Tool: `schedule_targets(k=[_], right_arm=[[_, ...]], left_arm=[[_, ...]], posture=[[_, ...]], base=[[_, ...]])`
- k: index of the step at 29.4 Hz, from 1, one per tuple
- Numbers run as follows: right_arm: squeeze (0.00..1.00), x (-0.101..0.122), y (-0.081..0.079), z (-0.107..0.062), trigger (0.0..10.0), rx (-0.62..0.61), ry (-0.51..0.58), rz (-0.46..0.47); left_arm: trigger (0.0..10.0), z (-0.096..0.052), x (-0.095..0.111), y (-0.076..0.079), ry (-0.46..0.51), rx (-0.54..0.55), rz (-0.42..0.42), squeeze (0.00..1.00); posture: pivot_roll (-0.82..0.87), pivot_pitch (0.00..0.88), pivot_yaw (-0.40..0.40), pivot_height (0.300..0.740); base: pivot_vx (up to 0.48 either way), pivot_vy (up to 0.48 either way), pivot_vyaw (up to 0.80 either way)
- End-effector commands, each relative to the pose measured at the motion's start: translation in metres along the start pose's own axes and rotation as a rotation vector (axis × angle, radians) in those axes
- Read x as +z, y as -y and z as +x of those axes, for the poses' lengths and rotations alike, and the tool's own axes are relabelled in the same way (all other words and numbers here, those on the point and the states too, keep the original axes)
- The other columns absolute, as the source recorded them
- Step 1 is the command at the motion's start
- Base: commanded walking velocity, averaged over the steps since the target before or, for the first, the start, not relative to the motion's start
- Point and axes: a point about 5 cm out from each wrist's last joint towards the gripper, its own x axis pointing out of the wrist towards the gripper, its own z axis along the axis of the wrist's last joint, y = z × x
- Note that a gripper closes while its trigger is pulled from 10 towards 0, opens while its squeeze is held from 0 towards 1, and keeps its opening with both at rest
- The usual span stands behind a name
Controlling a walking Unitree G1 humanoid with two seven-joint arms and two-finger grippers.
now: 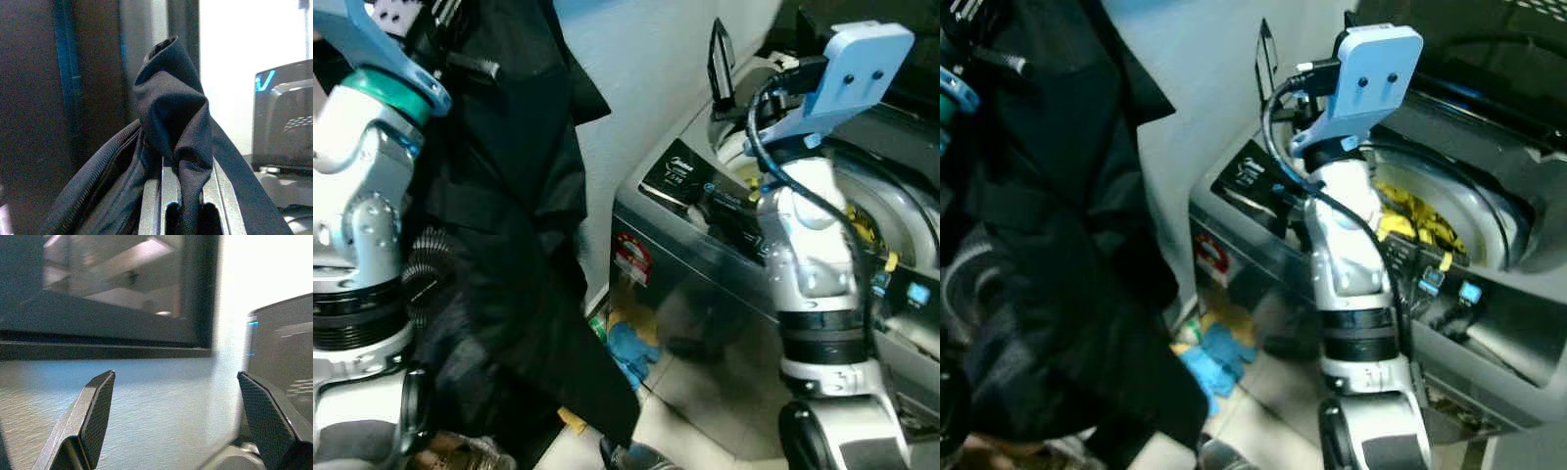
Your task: Clothes washing
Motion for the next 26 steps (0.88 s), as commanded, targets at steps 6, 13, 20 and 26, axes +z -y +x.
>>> schedule_targets(k=[6,13,20,26], right_arm=[[0.0,-0.0012,-0.001,-0.001,10.0,-0.004,-0.008,0.012],[0.0,-0.0016,-0.0008,-0.001,10.0,-0.008,-0.01,0.014],[0.0,-0.0017,-0.0006,-0.0013,10.0,-0.009,-0.011,0.015],[0.0,-0.0016,-0.0006,-0.0013,10.0,-0.008,-0.01,0.016]], left_arm=[[10.0,-0.0013,0.0138,-0.0002,0.063,-0.005,0.016,0.0],[10.0,-0.0009,0.0123,-0.0007,0.057,-0.003,0.017,0.0],[10.0,-0.0012,0.0117,-0.0009,0.054,-0.003,0.017,0.0],[10.0,-0.0013,0.0117,-0.0009,0.054,-0.002,0.017,0.0]], posture=[[0.08,0.023,0.044,0.74],[0.08,0.024,0.046,0.74],[0.08,0.025,0.048,0.74],[0.08,0.025,0.047,0.74]], base=[[0.0,0.0,-0.8],[0.0,0.0,-0.8],[0.0,0.0,-0.8],[0.0,0.0,-0.8]])
